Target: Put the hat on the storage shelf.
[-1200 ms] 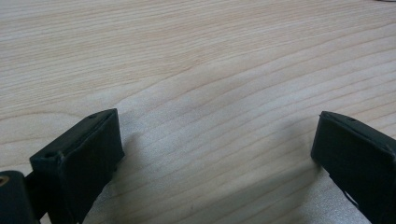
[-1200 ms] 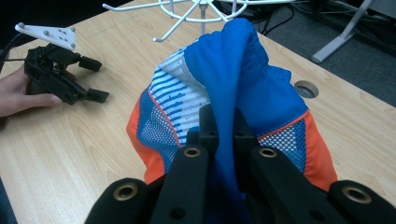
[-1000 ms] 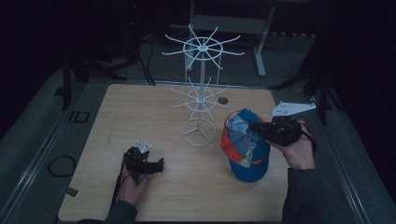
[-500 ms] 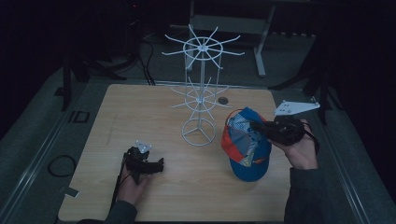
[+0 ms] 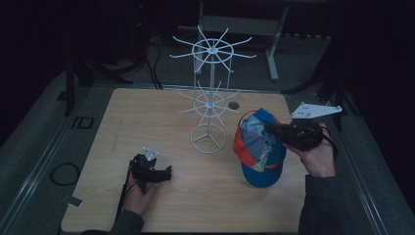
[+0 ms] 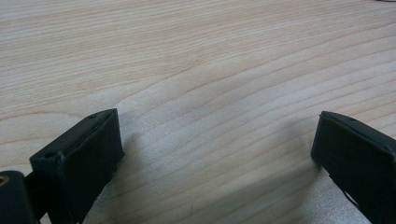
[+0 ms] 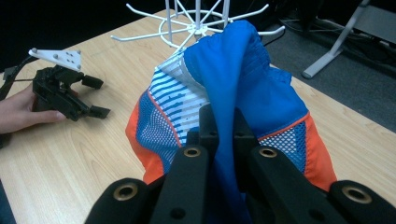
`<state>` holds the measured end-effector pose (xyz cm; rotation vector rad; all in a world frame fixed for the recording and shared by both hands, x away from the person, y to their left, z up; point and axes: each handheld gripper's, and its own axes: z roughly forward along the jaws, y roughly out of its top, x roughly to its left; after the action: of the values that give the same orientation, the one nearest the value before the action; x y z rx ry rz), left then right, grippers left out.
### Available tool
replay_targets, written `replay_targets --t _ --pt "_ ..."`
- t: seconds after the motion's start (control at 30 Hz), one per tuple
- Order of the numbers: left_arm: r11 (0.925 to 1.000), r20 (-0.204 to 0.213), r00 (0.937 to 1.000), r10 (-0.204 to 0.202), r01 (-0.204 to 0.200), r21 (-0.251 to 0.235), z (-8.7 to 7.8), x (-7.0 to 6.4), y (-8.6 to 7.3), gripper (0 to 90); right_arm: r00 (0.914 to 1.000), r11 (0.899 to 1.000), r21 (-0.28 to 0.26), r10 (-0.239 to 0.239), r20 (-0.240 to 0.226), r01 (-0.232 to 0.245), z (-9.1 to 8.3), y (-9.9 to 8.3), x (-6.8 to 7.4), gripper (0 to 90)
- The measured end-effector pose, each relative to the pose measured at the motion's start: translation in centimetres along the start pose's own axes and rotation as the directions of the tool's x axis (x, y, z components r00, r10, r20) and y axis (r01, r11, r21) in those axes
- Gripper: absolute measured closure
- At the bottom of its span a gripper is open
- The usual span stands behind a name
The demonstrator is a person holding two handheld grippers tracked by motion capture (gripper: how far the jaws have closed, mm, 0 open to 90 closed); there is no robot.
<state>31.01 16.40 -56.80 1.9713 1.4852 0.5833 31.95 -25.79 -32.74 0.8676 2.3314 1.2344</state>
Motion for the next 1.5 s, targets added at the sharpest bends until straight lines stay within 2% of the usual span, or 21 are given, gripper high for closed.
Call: replay_targets --t 0.43,0.6,1.5 --pt "1.0 0.0 1.0 -0.001 0.001 -0.001 0.0 0.0 0.0 2.4 1.0 1.0 -0.017 -0.004 -0.006 0.003 -0.6 0.7 0.0 88.2" --pt "1.0 0.0 1.0 -0.001 0.001 -0.001 0.0 0.0 0.0 2.4 0.9996 0.999 -0.035 -0.001 -0.027 0.001 -1.0 0.9 -0.1 88.2" --pt "1.0 0.0 1.0 0.0 0.0 0.0 0.0 0.0 0.0 2.4 0.9999 0.995 -0.104 0.003 -0.015 -0.005 -2.1 2.0 -0.4 88.2"
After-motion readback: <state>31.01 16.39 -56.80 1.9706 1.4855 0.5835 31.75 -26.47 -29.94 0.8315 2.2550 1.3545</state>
